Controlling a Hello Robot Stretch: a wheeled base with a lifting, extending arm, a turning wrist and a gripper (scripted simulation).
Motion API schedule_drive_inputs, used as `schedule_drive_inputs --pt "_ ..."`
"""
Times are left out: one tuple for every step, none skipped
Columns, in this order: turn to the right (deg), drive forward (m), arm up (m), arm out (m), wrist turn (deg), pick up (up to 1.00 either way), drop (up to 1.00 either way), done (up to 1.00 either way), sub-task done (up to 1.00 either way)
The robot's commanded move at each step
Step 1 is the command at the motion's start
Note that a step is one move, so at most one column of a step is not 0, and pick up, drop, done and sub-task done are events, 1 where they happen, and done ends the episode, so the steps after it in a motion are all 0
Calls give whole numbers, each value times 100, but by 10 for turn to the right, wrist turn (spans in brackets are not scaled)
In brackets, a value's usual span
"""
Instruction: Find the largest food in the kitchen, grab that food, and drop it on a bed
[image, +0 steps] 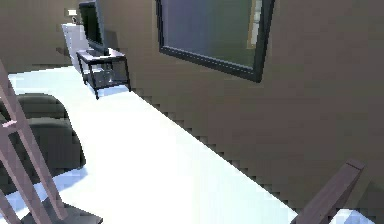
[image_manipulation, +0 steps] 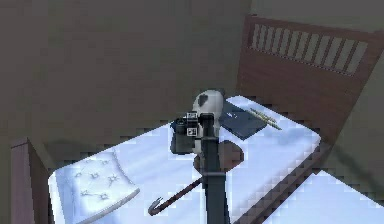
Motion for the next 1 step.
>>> schedule_drive_inputs --pt "0 0 0 0 0 0 0 100 0"
